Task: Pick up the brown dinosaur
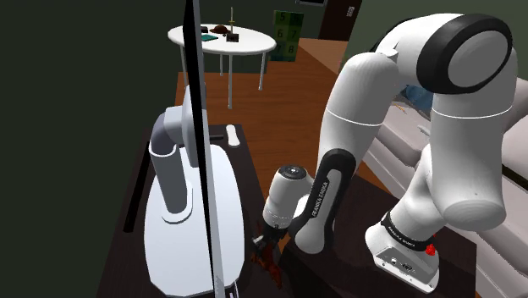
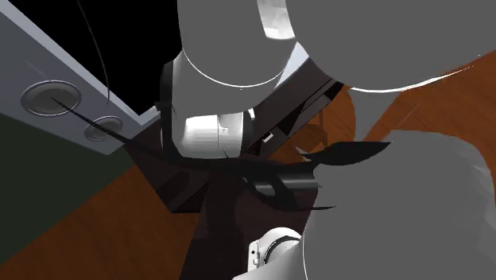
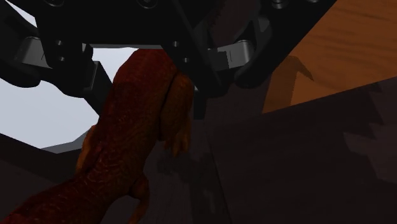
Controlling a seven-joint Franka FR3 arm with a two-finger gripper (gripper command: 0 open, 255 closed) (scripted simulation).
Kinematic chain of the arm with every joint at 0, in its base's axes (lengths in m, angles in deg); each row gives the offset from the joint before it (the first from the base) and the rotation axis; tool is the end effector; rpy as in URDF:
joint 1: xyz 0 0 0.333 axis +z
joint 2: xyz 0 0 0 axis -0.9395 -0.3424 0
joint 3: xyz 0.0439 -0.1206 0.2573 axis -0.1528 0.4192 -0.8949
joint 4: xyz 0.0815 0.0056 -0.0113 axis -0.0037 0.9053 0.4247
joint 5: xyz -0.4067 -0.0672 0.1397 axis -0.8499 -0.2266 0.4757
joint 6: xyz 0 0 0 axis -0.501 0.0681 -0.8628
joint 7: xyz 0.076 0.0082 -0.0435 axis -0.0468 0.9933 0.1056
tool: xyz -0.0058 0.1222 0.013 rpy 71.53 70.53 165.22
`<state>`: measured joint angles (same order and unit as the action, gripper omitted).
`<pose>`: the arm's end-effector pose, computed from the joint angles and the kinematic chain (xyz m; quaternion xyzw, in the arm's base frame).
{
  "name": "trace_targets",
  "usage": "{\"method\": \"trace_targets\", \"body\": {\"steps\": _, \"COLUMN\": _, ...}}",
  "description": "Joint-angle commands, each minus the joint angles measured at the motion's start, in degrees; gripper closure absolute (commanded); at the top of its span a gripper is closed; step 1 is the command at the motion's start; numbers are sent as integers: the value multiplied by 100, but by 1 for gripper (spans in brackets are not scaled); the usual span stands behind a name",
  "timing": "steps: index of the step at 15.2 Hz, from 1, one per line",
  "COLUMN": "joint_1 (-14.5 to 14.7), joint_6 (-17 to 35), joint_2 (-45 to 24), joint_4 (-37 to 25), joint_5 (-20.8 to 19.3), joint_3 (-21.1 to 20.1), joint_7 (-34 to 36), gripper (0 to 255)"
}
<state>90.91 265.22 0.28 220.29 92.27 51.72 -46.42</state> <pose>0.2868 0.2570 0.0187 -0.9902 0.1144 0.0204 0.0772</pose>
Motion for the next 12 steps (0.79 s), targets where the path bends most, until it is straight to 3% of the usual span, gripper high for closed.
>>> {"method": "trace_targets", "body": {"steps": 1, "joint_1": -26, "joint_6": -159, "joint_2": 215, "joint_4": 58, "joint_5": 15, "joint_3": -32, "joint_7": 20, "gripper": 255}}
{"method": "trace_targets", "body": {"steps": 12, "joint_1": -236, "joint_6": -1058, "joint_2": 1406, "joint_4": 343, "joint_5": 176, "joint_3": -322, "joint_7": 103, "gripper": 255}}
